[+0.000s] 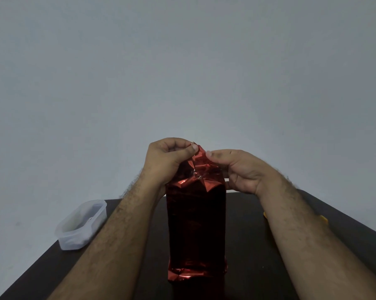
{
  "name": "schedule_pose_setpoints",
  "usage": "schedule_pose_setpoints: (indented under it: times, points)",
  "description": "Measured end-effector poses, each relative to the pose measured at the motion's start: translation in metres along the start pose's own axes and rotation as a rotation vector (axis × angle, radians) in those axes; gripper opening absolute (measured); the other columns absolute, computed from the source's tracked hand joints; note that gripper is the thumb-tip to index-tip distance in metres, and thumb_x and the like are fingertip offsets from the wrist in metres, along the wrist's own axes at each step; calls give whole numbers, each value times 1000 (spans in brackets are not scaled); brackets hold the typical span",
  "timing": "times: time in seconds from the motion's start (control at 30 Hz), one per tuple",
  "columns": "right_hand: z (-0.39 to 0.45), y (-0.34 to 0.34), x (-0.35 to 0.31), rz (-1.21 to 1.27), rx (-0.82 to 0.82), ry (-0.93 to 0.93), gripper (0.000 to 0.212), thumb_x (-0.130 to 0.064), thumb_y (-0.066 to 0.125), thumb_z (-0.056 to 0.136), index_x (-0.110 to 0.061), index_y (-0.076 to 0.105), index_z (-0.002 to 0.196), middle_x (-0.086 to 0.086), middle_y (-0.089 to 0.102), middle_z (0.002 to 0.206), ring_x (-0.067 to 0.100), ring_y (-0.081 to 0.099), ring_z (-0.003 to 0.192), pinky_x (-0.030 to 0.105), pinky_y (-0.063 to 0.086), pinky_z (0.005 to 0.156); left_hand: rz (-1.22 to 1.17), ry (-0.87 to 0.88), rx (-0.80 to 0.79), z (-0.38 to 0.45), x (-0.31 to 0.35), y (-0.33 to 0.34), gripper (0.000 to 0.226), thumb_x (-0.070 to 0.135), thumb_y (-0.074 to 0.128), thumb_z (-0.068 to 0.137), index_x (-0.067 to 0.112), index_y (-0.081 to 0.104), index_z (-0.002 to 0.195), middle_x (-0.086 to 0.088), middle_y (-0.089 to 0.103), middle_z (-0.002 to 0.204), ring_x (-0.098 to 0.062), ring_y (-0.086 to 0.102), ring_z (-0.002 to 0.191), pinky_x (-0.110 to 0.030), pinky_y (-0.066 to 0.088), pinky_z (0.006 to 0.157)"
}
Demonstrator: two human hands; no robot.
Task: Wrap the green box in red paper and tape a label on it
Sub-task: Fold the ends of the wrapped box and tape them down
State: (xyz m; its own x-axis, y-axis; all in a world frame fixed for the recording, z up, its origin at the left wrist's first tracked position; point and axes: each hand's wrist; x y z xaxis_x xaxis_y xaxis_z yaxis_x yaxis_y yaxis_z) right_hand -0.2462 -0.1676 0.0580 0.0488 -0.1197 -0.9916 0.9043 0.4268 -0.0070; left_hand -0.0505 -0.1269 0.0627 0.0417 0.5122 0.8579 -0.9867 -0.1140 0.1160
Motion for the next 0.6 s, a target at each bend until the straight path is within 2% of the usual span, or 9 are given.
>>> schedule_pose_setpoints:
  times: [0.13, 0.27, 0.4, 0.5, 0.6]
  points:
    - [3, 5, 0, 1, 39, -53, 37, -23, 88, 75, -15, 80, 111, 8, 79, 106, 19, 76, 88, 38, 58, 78, 3, -3, -2, 0, 0, 0, 22, 7, 85, 85, -5, 77, 102, -24, 78, 92, -30, 76, 75, -40, 65, 71]
    - [5, 16, 0, -19, 170, -115, 33, -12, 91, 75, -11, 79, 106, 10, 81, 101, 20, 77, 84, 35, 58, 74, 14, -3, -8, 0, 0, 0, 20, 12, 86, 86, -2, 78, 97, -23, 79, 91, -32, 76, 77, -45, 64, 76]
    - [4, 24, -1, -65, 299, -213, 30, -5, 92, 74, -4, 78, 100, 5, 82, 92, 20, 79, 78, 31, 58, 65, 13, -1, -49, -2, 4, -1, 27, 21, 86, 86, -3, 78, 94, -18, 78, 85, -27, 73, 72, -35, 62, 68]
    - [1, 24, -3, -106, 273, -196, 32, -12, 93, 74, -3, 78, 101, 7, 82, 94, 21, 79, 80, 32, 58, 68, 69, 12, -109, 0, 7, -5, 20, 16, 84, 88, 1, 80, 100, -18, 80, 94, -27, 77, 81, -35, 64, 75]
    - [-3, 16, -8, -70, 203, -126, 35, -21, 87, 83, -2, 77, 110, 8, 80, 98, 21, 77, 84, 36, 58, 74, 158, -23, -163, 8, 7, -20, 15, 14, 79, 92, 7, 82, 104, -15, 81, 101, -23, 77, 89, -34, 62, 80]
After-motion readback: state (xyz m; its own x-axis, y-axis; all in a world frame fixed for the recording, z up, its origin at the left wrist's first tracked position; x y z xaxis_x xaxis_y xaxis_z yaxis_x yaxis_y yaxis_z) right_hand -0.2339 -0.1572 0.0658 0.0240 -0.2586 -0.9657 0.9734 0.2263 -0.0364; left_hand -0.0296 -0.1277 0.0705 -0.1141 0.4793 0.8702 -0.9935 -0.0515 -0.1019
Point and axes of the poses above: each hand's wrist, its own z-axis towards the middle knuckle, its own y-axis out of the palm, x = y × z
